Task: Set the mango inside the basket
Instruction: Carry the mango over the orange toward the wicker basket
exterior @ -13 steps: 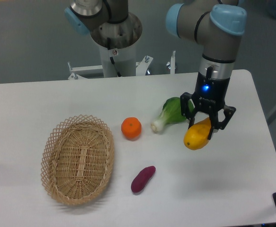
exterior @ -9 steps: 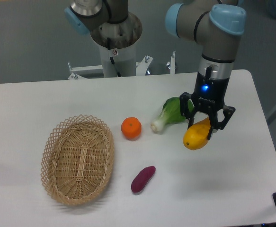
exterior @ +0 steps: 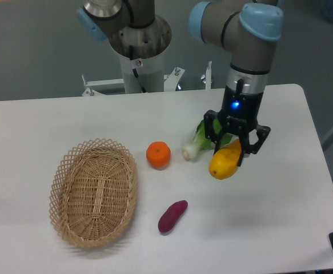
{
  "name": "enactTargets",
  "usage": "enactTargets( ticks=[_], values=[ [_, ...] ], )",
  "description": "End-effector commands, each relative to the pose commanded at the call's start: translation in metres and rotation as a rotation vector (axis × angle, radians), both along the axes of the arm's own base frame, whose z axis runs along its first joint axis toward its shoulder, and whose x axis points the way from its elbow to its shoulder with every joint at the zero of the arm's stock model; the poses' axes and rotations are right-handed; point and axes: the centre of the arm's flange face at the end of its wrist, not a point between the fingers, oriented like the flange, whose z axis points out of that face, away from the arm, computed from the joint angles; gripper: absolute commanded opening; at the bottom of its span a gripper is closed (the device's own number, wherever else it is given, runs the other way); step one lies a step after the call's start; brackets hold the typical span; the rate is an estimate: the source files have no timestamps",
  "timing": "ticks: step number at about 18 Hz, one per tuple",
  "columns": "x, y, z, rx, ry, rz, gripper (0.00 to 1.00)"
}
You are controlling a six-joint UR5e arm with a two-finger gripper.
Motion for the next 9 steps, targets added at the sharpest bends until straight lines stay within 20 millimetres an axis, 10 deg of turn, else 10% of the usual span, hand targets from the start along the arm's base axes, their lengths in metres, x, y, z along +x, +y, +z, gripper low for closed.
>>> enactTargets(
  ticks=[9],
  values=[
    [0.101,0.091,-0.03,-0.075,-0.048,0.065,0.45]
  ],
)
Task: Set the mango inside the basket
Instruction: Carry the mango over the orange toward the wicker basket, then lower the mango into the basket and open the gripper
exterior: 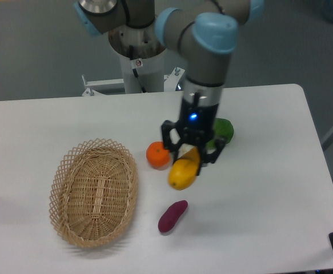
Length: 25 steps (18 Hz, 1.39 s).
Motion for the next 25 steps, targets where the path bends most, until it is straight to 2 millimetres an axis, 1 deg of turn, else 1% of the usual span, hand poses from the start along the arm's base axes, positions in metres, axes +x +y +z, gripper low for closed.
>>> enactTargets(
  ticks=[1,3,5,8,11,14,16,18,20,21,22,24,25],
  values=[
    [0.013,0.012,-0.009,-0.034,0.011,0.002,0.45],
    [0.046,0.033,-0.029,-0.114,0.05,-0.015,0.45],
    [0.079,0.047,-0.048,-0.168,0.062,-0.03,0.45],
    [0.111,0.05,-0.076,-0.215,0.042,-0.049,0.45],
    [0.142,0.046,-0.1,-0.276,0.051,-0.107,0.45],
    [0.16,0.04,-0.119,-0.323,0.067,-0.222,0.45],
    [0.175,0.043,-0.123,-0.335,0.076,-0.244,0.45],
    [0.189,0.042,-0.132,-0.352,0.07,-0.267,0.45],
    [0.191,0.043,-0.141,-0.365,0.062,-0.27,0.48],
    [0.191,0.045,-0.146,-0.37,0.059,-0.274,0.52],
    [0.191,0.045,-0.148,-0.375,0.056,-0.275,0.64],
    [0.193,0.045,-0.144,-0.367,0.063,-0.283,0.98],
    [0.193,0.046,-0.141,-0.362,0.065,-0.279,1.0]
  ],
)
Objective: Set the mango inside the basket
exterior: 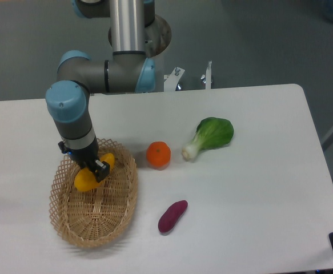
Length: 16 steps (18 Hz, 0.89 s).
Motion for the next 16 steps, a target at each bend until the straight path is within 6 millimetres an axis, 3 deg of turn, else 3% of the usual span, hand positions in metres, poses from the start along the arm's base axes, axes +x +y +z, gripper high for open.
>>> enactTargets(
  ticks=[6,8,13,16],
  values=[
    [-0.006,0.006,0.025,0.04,0.019,0.009,1.0],
    [-0.018,0.009,0.034,0.058,0.028,0.026,1.0],
    [-0.095,0.008,0.083,0.135,0.075,0.121,1.0],
    [-0.141,-0.003,0.101,0.138,0.105,0.111,1.0]
  ],
)
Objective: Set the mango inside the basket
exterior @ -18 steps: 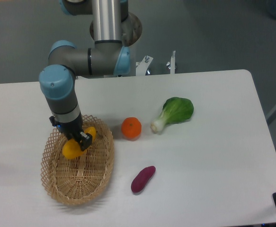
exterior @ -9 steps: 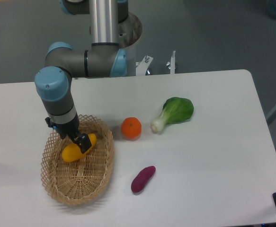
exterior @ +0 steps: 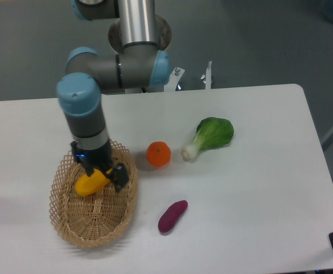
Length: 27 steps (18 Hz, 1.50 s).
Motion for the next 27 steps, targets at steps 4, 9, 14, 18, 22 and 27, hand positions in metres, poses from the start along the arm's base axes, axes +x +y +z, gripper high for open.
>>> enactTargets(
  ticks=[4,9,14,18,22,27],
  values=[
    [-0.059,-0.03,0.027,-0.044,-0.001,-0.011,1.0],
    [-0.13,-0.079,0.057,-0.095,-0.007,-0.084,1.0],
    [-0.183,-0.132,0.065,-0.118,-0.01,-0.166,1.0],
    [-0.204,-0.156,0.065,-0.135,0.008,-0.227,1.0],
    [-0.214,-0.167,0.065,-0.141,0.013,-0.235,1.0],
    [-0.218,-0.172,0.066,-0.132,0.012,-0.236,1.0]
  ],
)
